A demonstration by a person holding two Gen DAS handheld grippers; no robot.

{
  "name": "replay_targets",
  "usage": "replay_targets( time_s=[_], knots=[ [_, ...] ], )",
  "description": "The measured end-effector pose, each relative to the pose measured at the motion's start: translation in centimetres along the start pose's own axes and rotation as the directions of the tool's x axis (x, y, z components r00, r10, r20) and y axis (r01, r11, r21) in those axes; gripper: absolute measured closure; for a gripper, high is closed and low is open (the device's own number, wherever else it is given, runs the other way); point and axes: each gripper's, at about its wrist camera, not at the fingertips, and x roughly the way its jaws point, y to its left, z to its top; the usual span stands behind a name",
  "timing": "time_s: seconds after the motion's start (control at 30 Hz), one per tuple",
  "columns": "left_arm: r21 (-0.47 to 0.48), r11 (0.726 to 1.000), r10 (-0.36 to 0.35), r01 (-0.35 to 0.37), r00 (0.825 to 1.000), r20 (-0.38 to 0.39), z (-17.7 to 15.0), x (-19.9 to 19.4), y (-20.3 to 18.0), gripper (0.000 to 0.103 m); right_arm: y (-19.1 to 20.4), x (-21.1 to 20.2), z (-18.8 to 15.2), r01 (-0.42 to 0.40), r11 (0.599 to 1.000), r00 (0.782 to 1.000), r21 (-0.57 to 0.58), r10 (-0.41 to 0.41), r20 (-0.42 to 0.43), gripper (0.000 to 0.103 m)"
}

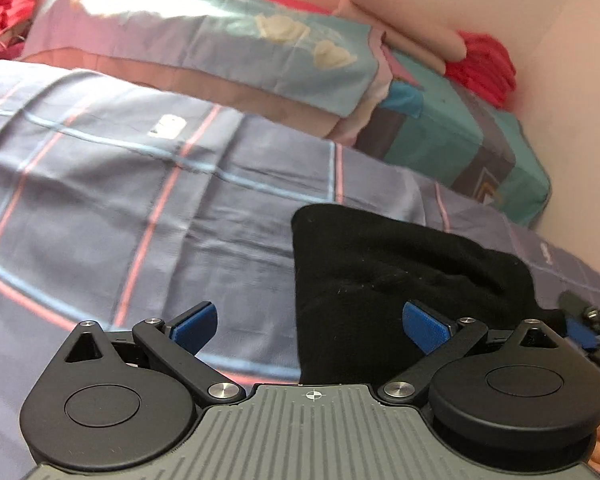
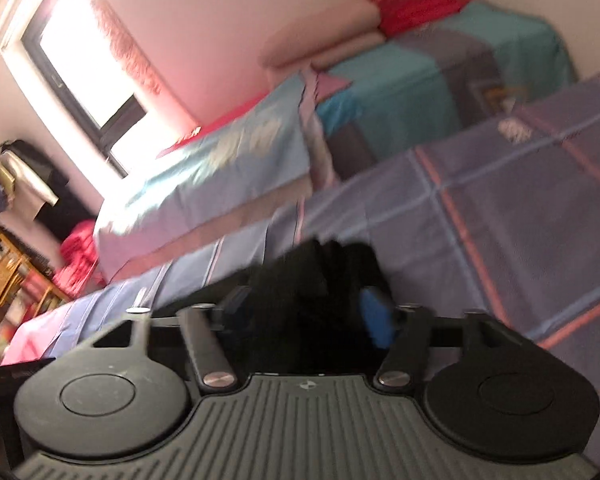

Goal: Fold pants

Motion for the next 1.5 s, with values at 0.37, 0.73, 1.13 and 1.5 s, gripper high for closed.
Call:
replay_targets(
  time_s=[0.37,0.73,1.13,1.5],
  knots=[
    [-0.002,0.997,-0.078,0.078,0.991,-0.108,-0.8,1.9,0.7,0.000,-2.6,0.5,0.5,0.072,0.997,0.995,0.003,-0.072,-0.071,0.021],
    [-0.058,0.963,-0.270,0.263,0.932,-0.241,0.3,6.7,0.1,0.000,-4.1,6.5,-0.7,-0.032,0.998,0.967,0.052,0.044,-0.249,0.020],
    [0.088,0.948,-0.288,0.305,0.943,-0.165,-1.4,-5.8,-6.1,0.000,-1.2,-4.4,0.0,-0.225,0.970,0.953,0.087,0.238,-0.188,0.062],
    [0.185,0.975,-0.036,0.120,0.916,-0.400,-15.9,-5.9,-2.6,0.000,-3.4,-12.2,-12.4,0.098,0.985,0.927,0.141,-0.039,-0.372,0.038]
  ],
)
